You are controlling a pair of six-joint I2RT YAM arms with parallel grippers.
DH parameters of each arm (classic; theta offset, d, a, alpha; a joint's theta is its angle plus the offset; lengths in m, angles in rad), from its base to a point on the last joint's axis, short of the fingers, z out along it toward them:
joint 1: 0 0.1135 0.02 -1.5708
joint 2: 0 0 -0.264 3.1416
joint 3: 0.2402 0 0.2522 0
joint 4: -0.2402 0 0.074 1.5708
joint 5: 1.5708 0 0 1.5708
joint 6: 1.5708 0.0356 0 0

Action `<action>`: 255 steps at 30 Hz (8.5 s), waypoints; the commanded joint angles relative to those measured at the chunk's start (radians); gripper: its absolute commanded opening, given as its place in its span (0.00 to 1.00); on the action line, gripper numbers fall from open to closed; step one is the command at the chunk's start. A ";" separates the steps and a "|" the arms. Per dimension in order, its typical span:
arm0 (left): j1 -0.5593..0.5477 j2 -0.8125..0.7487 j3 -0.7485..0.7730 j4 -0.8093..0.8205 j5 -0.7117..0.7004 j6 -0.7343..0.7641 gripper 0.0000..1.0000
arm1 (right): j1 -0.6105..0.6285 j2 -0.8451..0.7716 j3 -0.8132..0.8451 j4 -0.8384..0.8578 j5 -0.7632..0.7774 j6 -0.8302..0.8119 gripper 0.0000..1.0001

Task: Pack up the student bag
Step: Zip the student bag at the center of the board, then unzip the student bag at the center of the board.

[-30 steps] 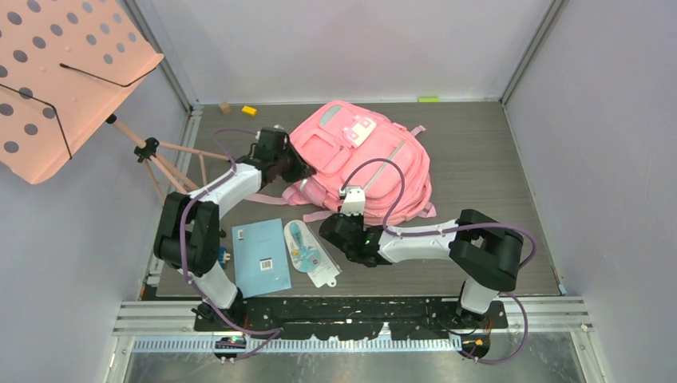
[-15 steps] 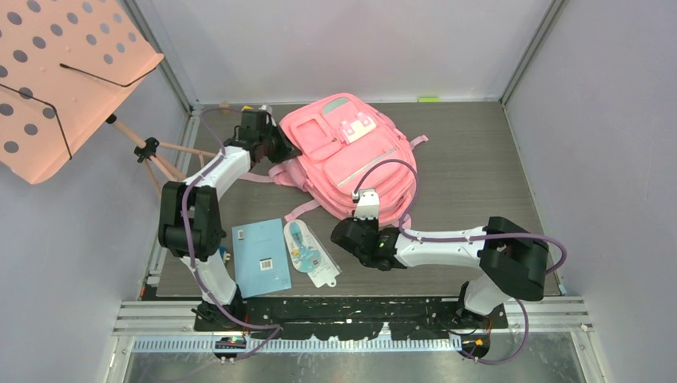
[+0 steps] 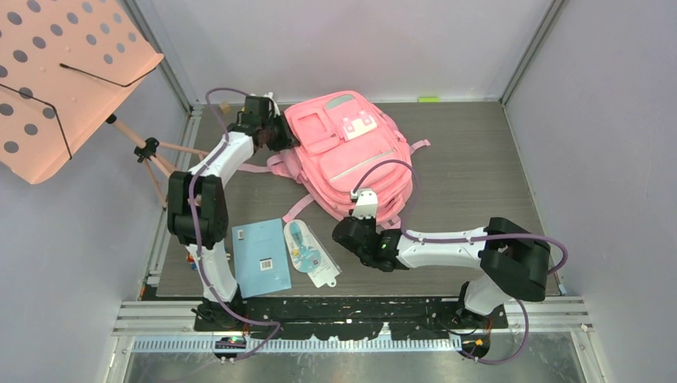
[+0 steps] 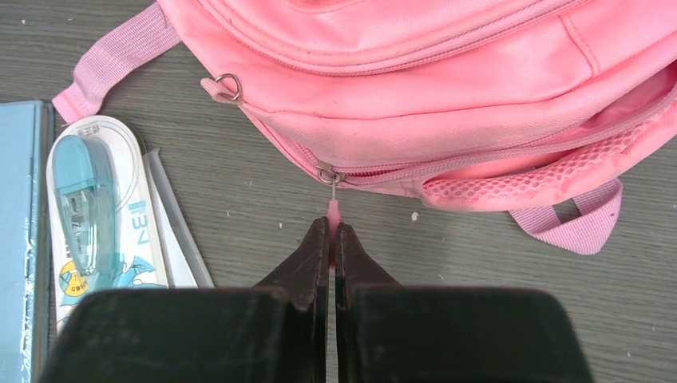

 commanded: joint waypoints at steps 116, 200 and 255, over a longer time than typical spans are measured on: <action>-0.389 -0.534 -0.733 0.258 -0.328 -0.408 0.61 | -0.145 0.011 -0.065 0.241 -0.189 -0.144 0.00; -0.084 -0.482 -0.378 -0.329 -0.126 0.298 0.42 | -0.818 -0.076 0.032 0.255 -0.733 -0.459 0.67; 0.138 -0.448 -0.333 -0.209 0.125 0.193 0.84 | -0.856 0.080 0.333 0.035 -1.270 -0.536 0.79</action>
